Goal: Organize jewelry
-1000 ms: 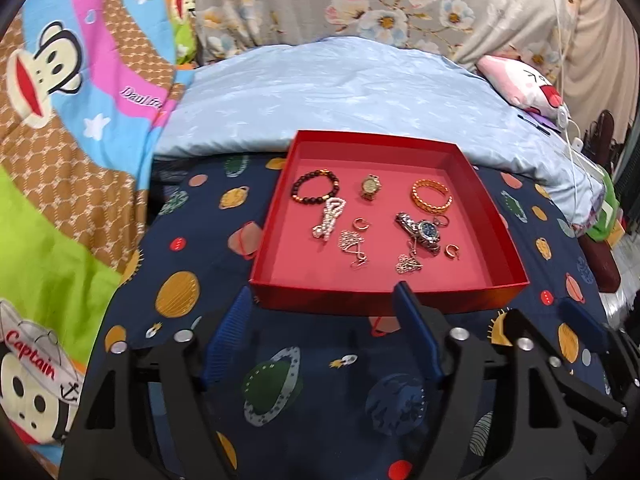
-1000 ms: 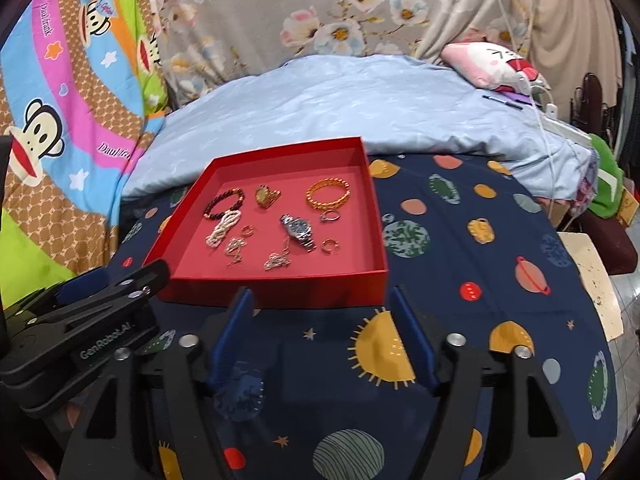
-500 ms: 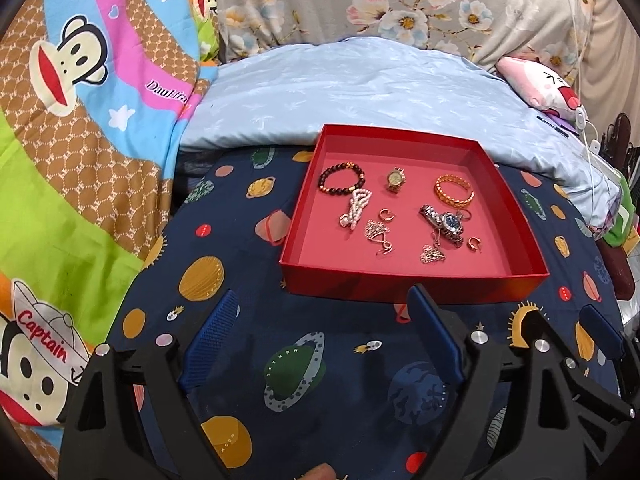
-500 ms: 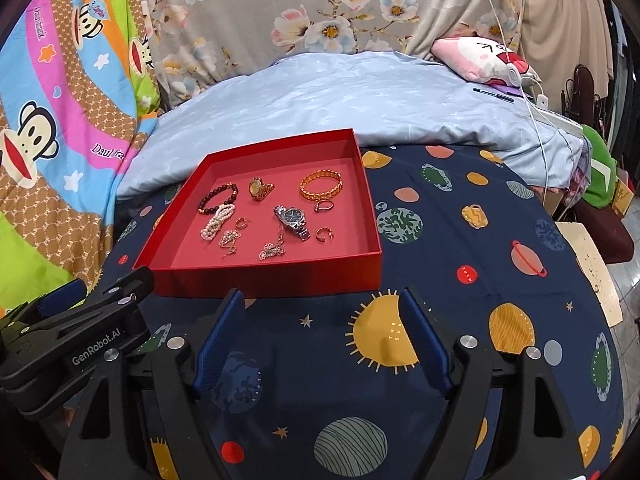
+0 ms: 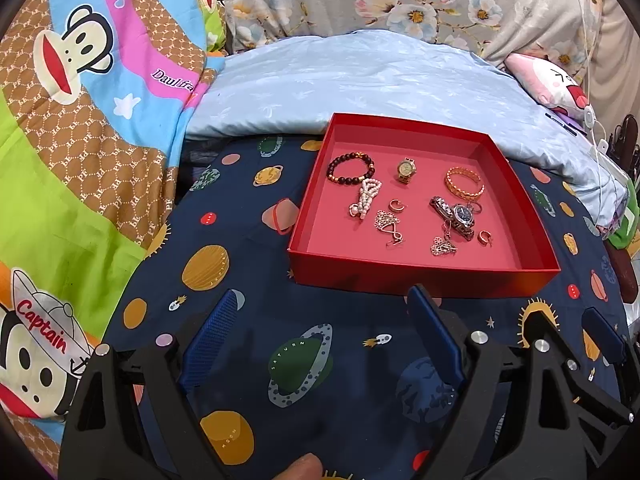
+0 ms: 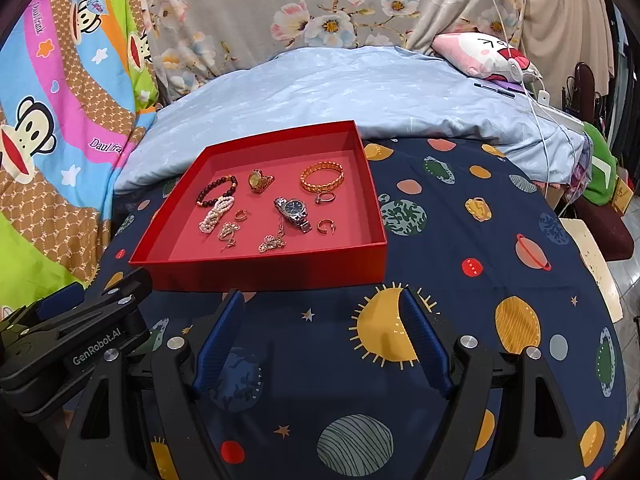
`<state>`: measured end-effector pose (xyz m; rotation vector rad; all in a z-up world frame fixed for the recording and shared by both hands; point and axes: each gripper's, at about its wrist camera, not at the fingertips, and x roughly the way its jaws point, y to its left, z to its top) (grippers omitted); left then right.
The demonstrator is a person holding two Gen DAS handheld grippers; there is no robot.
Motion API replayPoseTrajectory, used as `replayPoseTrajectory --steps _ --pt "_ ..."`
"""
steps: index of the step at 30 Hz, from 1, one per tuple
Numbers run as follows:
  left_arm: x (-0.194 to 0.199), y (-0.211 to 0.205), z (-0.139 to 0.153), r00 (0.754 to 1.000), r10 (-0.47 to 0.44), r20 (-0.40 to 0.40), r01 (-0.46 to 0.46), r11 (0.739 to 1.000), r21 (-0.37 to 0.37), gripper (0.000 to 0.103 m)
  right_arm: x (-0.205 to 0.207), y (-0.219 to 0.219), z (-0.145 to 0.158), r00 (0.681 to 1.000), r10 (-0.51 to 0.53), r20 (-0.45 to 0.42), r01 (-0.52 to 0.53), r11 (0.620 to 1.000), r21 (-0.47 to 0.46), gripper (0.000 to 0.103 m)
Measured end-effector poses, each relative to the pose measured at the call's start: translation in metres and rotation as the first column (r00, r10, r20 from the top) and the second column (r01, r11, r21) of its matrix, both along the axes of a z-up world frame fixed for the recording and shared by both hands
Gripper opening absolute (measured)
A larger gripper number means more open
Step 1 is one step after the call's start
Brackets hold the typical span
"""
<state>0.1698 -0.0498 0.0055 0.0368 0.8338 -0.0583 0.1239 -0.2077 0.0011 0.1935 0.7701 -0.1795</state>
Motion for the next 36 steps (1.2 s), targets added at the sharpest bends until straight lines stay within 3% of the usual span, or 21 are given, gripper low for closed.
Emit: replayPoseTrajectory --steps 36 --pt "-0.0001 -0.0014 0.0003 1.0 0.017 -0.003 -0.017 0.999 0.037 0.084 -0.0015 0.0 -0.0051 1.0 0.004 -0.009 -0.004 1.0 0.004 0.078"
